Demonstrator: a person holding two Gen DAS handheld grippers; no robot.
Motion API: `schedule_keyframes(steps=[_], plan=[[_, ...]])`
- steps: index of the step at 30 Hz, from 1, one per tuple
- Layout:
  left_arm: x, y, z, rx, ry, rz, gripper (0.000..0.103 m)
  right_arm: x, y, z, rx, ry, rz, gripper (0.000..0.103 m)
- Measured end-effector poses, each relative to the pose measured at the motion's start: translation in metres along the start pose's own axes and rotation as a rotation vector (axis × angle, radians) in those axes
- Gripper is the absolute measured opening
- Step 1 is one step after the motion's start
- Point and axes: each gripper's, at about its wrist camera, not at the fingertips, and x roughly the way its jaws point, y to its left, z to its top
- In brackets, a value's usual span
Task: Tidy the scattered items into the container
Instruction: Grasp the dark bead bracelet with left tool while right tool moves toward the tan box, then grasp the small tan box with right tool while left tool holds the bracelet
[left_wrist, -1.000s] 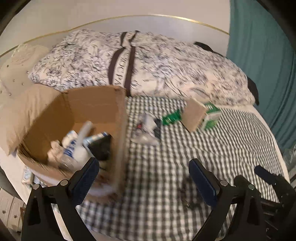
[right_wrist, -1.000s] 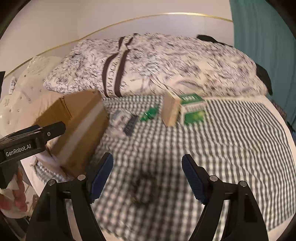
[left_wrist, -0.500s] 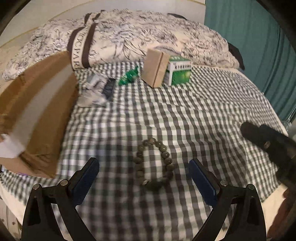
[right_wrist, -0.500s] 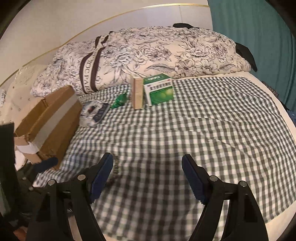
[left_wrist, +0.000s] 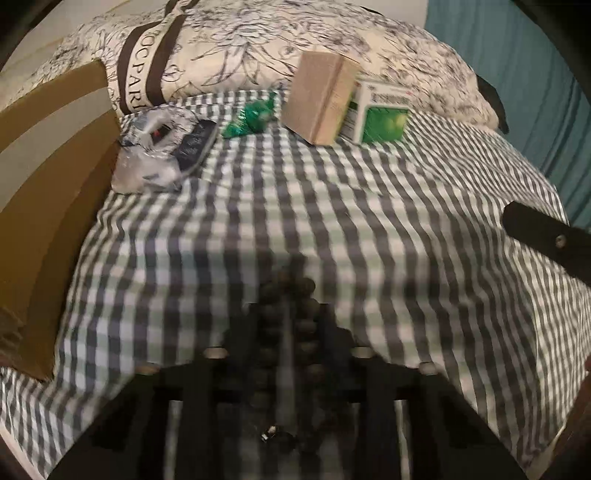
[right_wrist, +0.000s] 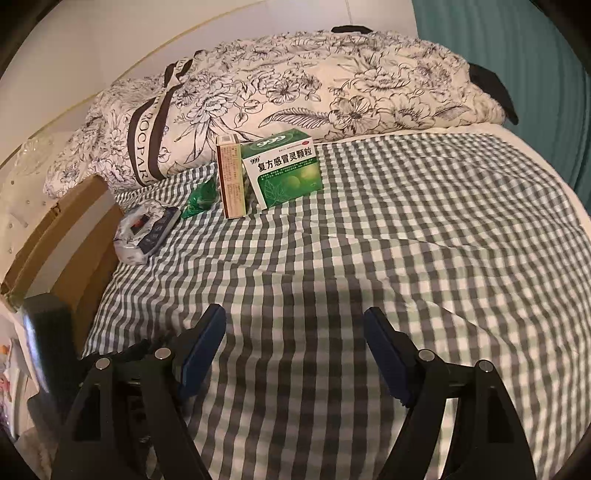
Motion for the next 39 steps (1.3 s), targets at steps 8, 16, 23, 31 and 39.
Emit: schedule_keyframes(steps=[8,16,23,31,39], plan=[[0.015,0.041,0.039,-0.111,-0.015,0.028,0.012,0.054,0.037,0.045,-0.055,0.013,0.074,0.077],[0.035,0.064,0.067,-0.144,-0.039,0.068,0.012,0.12,0.074,0.077,-0.084,0.058,0.124,0.076],[0.057,0.073,0.064,-0.177,-0.041,0.054,0.012,0.166,0.071,0.09,-0.049,0.101,0.108,0.077],[0.059,0.073,0.062,-0.191,-0.068,0.053,0.011,0.19,0.073,0.107,-0.037,0.066,0.083,0.041],[0.034,0.07,0.058,-0.183,-0.079,0.013,0.011,0.152,0.08,0.093,-0.089,0.035,0.105,0.03]])
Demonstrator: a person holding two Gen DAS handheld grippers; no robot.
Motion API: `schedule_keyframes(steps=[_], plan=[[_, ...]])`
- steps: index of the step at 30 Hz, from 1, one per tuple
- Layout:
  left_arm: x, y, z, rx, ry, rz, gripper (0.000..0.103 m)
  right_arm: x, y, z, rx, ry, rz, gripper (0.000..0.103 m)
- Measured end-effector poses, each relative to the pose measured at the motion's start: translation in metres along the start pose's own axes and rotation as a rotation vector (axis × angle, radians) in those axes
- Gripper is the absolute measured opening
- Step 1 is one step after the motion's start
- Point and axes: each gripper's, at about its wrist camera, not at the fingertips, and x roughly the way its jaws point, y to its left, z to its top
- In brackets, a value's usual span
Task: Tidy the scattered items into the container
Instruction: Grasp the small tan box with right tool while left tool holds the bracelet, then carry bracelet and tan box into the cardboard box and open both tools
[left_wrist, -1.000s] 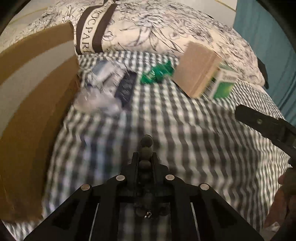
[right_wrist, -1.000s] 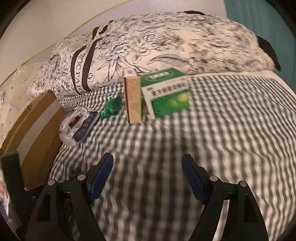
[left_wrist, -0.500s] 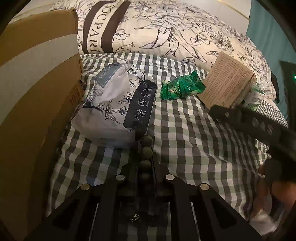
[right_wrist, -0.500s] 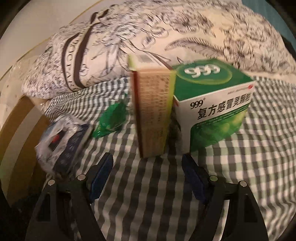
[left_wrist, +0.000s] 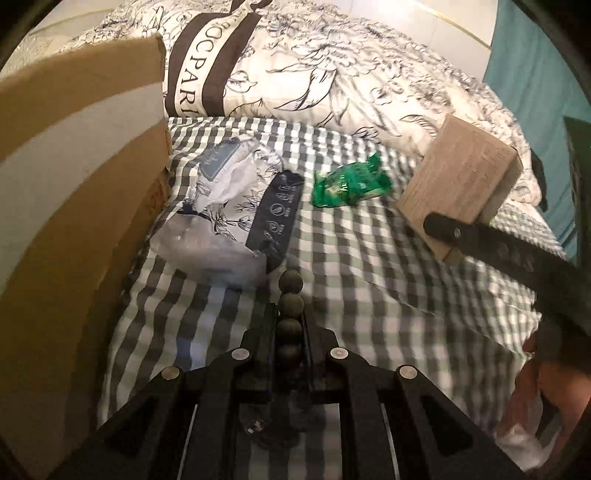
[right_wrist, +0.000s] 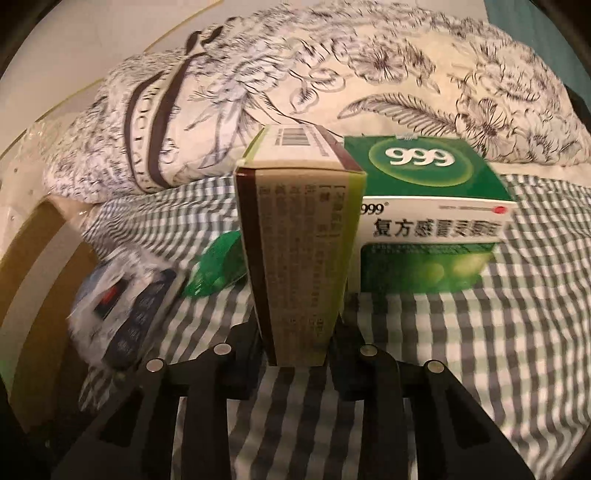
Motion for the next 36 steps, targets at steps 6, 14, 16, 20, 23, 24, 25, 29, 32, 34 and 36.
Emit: schedule_keyframes(steps=[6,14,16,20,23,24,25,29,32,34,36], plan=[[-0.045,-0.004,-0.008,0.018,-0.032,-0.036,0.011,-0.059,0.013,-0.027,-0.027,-0.025,0.005,0.03],[-0.121,-0.011,-0.01,0.043,-0.095,-0.058,0.011,-0.151,0.036,-0.069,-0.043,-0.052,0.015,0.029],[-0.141,-0.013,-0.012,0.047,-0.117,-0.067,0.011,-0.172,0.043,-0.079,-0.048,-0.059,0.016,0.029],[-0.18,-0.015,-0.016,0.058,-0.159,-0.079,0.011,-0.212,0.057,-0.092,-0.053,-0.084,0.017,0.029],[-0.202,-0.012,-0.018,0.055,-0.175,-0.093,0.011,-0.239,0.068,-0.098,-0.056,-0.111,0.019,0.029],[-0.211,-0.01,-0.018,0.057,-0.181,-0.096,0.011,-0.245,0.07,-0.099,-0.059,-0.116,0.02,0.029],[-0.217,-0.008,-0.017,0.057,-0.187,-0.098,0.011,-0.253,0.074,-0.1,-0.061,-0.123,0.017,0.03],[-0.242,0.007,-0.014,0.046,-0.22,-0.097,0.011,-0.273,0.09,-0.101,-0.072,-0.14,0.024,0.03],[-0.252,0.02,-0.012,0.031,-0.228,-0.086,0.011,-0.282,0.108,-0.101,-0.092,-0.153,0.035,0.03],[-0.259,0.032,-0.009,0.023,-0.235,-0.076,0.011,-0.283,0.121,-0.098,-0.108,-0.157,0.049,0.03],[-0.264,0.044,-0.004,0.016,-0.244,-0.067,0.011,-0.283,0.136,-0.095,-0.125,-0.16,0.065,0.03]])
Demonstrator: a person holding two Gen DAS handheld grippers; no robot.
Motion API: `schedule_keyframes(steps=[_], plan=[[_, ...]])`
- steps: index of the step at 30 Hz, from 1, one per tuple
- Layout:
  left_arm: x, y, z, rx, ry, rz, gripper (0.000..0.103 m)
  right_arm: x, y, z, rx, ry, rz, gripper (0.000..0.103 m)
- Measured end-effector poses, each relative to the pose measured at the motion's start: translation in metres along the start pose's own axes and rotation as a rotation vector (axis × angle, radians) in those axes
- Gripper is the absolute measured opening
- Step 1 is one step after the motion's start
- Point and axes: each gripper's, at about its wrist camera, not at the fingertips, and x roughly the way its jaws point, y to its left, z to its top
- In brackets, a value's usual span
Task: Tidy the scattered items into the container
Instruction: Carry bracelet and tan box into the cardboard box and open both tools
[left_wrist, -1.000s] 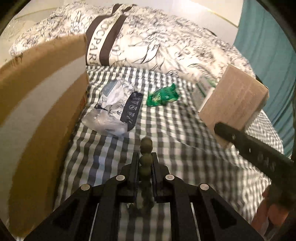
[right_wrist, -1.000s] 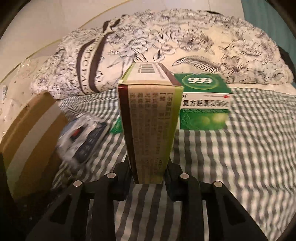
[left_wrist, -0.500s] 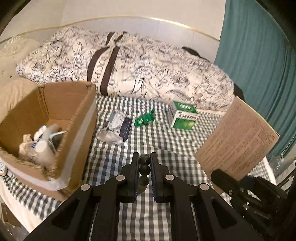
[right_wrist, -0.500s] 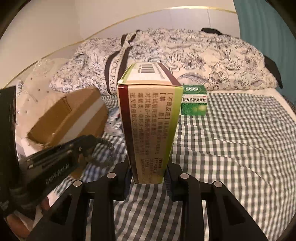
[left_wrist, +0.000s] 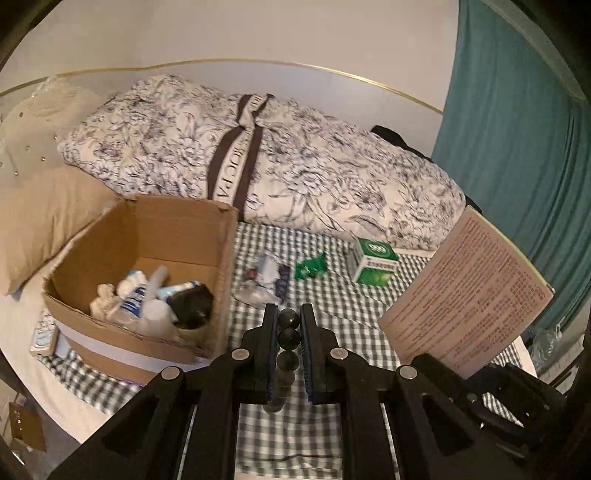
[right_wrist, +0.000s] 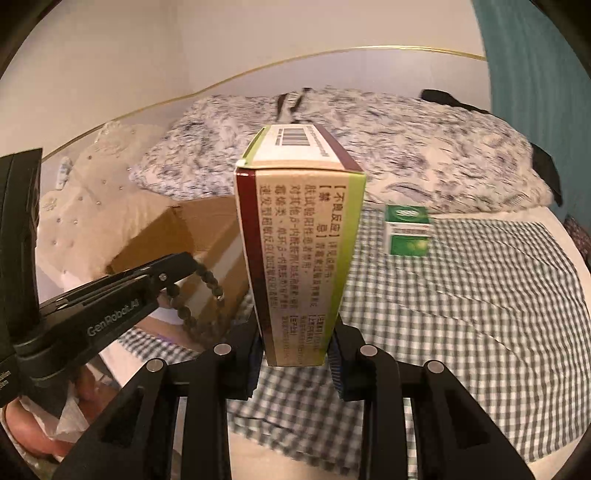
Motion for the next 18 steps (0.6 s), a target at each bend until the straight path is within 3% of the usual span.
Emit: schedule_keyframes(steps=[18], plan=[[0.007,0.107,0.058,-0.078,-0.026,0.109,0.012,0.067,0.11,0.045,-0.12,0.061,0.099,0.03]])
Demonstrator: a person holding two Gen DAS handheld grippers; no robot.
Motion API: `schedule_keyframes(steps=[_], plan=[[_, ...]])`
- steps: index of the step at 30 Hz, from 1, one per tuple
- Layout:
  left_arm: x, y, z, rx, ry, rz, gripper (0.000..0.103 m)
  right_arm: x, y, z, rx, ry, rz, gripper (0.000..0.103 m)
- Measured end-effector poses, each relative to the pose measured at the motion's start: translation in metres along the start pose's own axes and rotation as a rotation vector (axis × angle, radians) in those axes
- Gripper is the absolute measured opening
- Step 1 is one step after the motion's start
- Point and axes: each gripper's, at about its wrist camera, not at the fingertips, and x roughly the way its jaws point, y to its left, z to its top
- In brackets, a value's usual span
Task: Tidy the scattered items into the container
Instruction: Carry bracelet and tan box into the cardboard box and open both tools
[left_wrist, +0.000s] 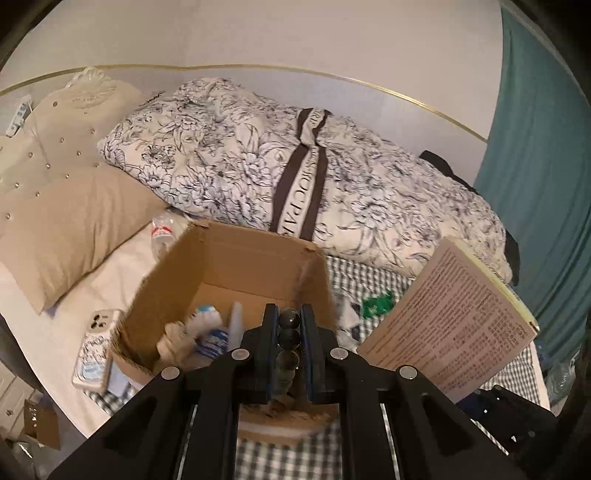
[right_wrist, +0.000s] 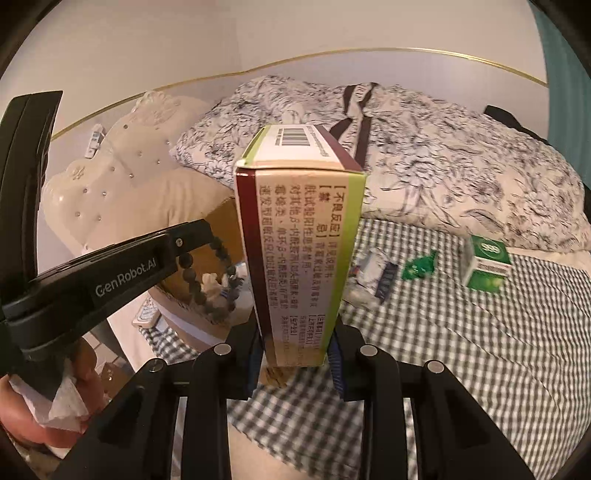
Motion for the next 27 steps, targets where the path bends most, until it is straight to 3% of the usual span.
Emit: schedule_keyframes(steps=[7,15,17,18,19,20,21,27], plan=[[0.031,0.03,0.023,0.003,0.007,0.048,0.011,0.057,0.017,0.024,-0.01,0.044,0.032,0.03],[0.074,0.046,0.023,-0.004,0.076,0.088,0.013,0.117,0.019,0.028,-0.044,0.116,0.035,0.03],[0.08,0.043,0.024,0.025,0.076,0.113,0.03,0.124,0.017,0.028,-0.058,0.127,0.048,0.036],[0.082,0.04,0.024,0.043,0.076,0.139,0.062,0.124,0.017,0.028,-0.069,0.118,0.038,0.044],[0.082,0.039,0.025,0.054,0.073,0.161,0.089,0.12,0.017,0.027,-0.081,0.094,0.007,0.064],[0.08,0.037,0.026,0.063,0.053,0.192,0.093,0.112,0.016,0.026,-0.088,0.047,-0.03,0.079],[0.078,0.036,0.026,0.063,0.034,0.202,0.094,0.104,0.014,0.024,-0.092,0.003,-0.052,0.081],[0.075,0.017,0.023,0.046,0.063,0.216,0.095,0.052,-0.024,0.013,-0.024,-0.136,-0.091,0.082]])
